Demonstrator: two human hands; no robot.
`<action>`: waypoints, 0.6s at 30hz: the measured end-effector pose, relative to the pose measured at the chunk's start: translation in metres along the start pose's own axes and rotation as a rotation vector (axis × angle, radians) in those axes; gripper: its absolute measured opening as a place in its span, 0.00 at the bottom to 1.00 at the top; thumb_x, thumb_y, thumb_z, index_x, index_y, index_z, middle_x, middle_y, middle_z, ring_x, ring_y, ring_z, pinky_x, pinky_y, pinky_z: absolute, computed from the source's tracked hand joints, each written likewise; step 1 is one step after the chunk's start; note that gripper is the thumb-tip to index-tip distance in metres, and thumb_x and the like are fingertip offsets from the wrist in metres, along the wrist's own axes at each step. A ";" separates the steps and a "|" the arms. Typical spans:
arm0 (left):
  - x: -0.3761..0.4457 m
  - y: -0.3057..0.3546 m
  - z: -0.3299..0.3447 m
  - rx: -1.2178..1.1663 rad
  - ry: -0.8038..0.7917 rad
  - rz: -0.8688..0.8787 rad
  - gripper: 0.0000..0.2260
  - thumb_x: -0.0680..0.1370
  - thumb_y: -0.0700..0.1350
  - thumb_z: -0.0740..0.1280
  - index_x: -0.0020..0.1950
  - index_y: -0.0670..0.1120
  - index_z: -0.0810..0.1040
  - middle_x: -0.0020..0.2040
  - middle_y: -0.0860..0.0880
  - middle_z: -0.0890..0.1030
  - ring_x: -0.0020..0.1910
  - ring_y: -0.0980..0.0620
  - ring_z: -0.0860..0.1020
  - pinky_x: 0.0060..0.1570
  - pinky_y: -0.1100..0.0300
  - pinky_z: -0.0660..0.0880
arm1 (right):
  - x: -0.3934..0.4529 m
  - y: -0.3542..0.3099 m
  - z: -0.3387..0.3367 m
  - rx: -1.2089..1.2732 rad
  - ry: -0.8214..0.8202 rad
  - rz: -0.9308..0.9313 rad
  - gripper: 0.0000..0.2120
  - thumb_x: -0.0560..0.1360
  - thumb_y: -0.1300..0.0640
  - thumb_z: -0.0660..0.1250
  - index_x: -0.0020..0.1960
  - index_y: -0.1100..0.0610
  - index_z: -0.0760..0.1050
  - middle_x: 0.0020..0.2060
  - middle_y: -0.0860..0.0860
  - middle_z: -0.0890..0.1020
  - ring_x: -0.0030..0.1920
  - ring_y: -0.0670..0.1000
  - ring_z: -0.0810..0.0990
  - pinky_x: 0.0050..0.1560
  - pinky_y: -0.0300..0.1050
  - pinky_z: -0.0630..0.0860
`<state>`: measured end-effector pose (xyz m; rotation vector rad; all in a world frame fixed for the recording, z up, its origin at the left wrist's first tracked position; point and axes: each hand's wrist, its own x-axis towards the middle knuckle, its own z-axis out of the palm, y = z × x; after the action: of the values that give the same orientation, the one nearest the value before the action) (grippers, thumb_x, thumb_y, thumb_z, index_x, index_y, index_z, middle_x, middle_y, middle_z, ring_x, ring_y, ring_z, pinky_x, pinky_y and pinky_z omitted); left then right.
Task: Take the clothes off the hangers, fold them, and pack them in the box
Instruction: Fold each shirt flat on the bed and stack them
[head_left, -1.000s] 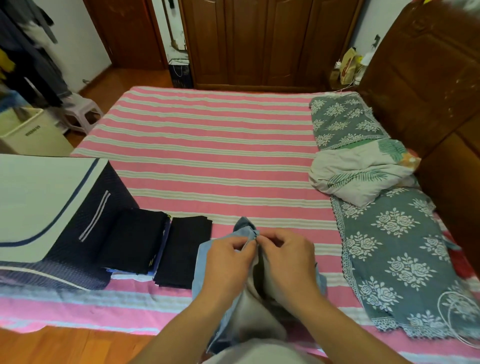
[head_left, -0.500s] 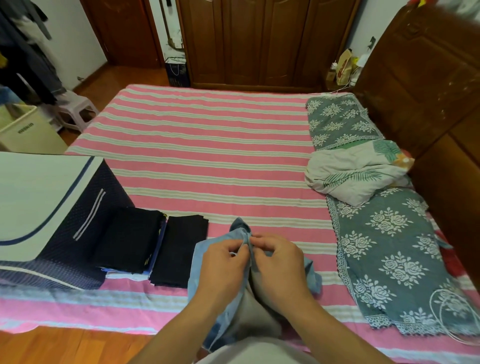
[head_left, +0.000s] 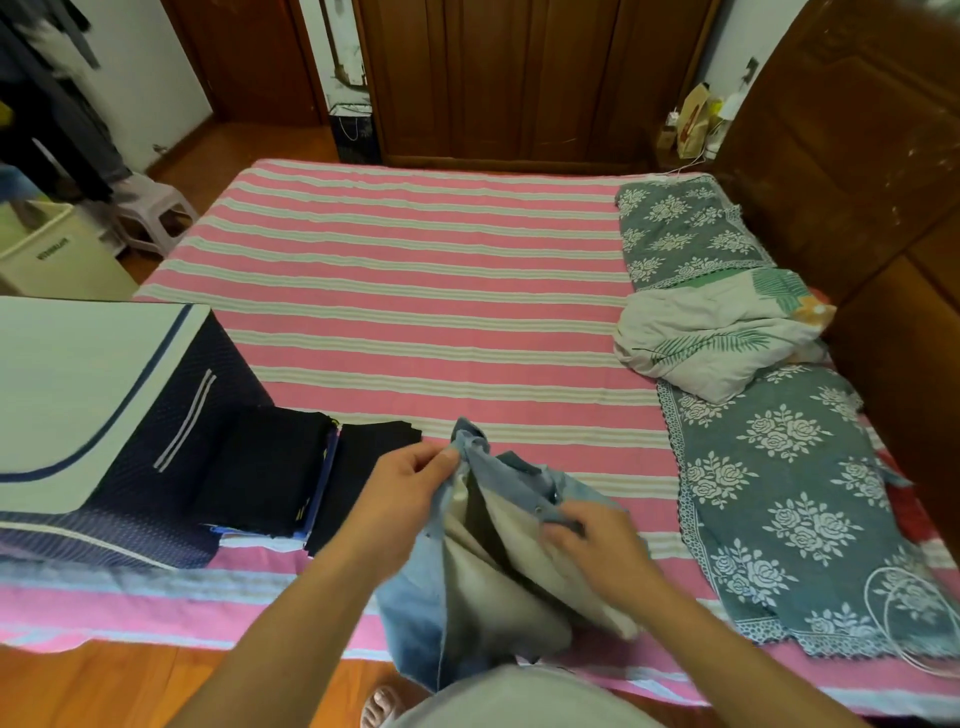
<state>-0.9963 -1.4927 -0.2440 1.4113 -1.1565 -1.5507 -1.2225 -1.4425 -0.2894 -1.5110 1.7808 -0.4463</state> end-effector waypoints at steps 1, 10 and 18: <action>0.002 -0.004 -0.010 0.156 -0.037 0.057 0.11 0.84 0.43 0.65 0.45 0.41 0.82 0.36 0.47 0.80 0.36 0.53 0.76 0.40 0.57 0.73 | 0.005 0.001 -0.020 -0.003 0.032 -0.030 0.13 0.77 0.49 0.69 0.39 0.57 0.78 0.30 0.50 0.78 0.34 0.45 0.72 0.37 0.45 0.68; -0.012 -0.084 -0.038 0.408 -0.501 -0.178 0.22 0.77 0.61 0.71 0.47 0.41 0.79 0.40 0.51 0.73 0.42 0.53 0.71 0.46 0.55 0.67 | 0.044 -0.083 -0.157 0.080 0.113 -0.210 0.19 0.73 0.52 0.77 0.32 0.62 0.74 0.28 0.51 0.64 0.29 0.47 0.61 0.28 0.40 0.56; -0.015 -0.027 -0.010 -0.136 -0.242 -0.164 0.15 0.80 0.44 0.69 0.54 0.32 0.82 0.49 0.34 0.83 0.46 0.42 0.81 0.46 0.54 0.78 | 0.043 -0.076 -0.139 -0.100 -0.266 0.180 0.10 0.69 0.49 0.80 0.45 0.55 0.85 0.42 0.51 0.86 0.42 0.50 0.83 0.37 0.41 0.75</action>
<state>-0.9832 -1.4710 -0.2640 1.2801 -1.0713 -1.9209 -1.2721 -1.5296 -0.1590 -1.3888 1.7278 -0.0635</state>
